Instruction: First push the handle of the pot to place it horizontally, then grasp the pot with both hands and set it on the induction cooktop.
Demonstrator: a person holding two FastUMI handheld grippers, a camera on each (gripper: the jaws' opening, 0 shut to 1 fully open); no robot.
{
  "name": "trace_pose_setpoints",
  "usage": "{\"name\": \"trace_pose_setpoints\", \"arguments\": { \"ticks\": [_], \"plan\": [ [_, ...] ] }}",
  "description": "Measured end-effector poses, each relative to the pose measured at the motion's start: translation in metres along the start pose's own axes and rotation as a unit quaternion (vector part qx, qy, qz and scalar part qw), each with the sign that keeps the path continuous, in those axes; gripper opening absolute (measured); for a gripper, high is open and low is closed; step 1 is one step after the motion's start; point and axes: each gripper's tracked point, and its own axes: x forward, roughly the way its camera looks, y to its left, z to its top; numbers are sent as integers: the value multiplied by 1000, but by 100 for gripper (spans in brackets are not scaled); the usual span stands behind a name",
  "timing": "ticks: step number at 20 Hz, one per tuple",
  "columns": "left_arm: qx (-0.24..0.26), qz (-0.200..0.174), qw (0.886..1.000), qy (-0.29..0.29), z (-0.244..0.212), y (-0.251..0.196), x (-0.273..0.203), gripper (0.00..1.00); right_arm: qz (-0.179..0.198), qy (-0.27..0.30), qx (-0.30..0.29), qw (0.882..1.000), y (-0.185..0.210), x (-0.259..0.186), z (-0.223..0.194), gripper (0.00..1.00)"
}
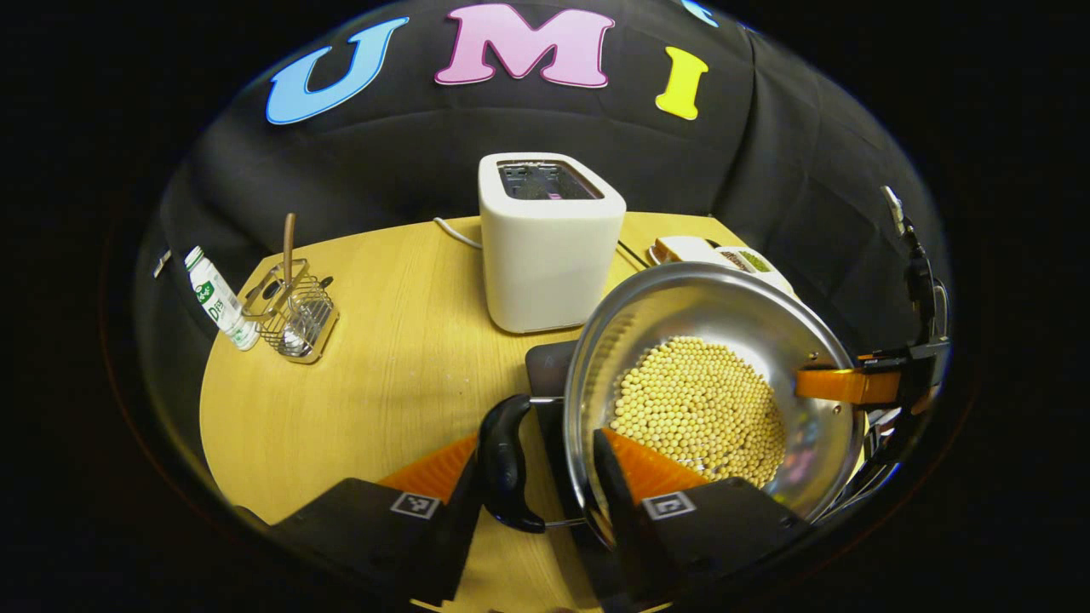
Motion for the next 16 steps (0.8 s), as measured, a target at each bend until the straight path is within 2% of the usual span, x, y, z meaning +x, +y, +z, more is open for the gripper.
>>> {"name": "trace_pose_setpoints", "arguments": {
  "ticks": [1, 2, 3, 10, 16],
  "plan": [
    [-2, -2, 1000, -3, -2, -1, -8, 87, -3, -4, 5, 1000, -2, -2, 2, 96],
    [-4, 5, 1000, -4, -2, 1, -4, 98, -3, -5, 9, 1000, -2, -3, 2, 94],
    [-6, 10, 1000, -1, -4, 3, -5, 95, -2, -7, 13, 1000, -2, -6, 3, 99],
    [-1, 43, 999, -20, 0, 14, -37, 96, -2, -68, -7, 998, 4, -39, 25, 99],
    [3, 54, 996, -76, 20, 3, -84, 96, 0, -143, -24, 989, 14, -91, 48, 99]
  ]
}}
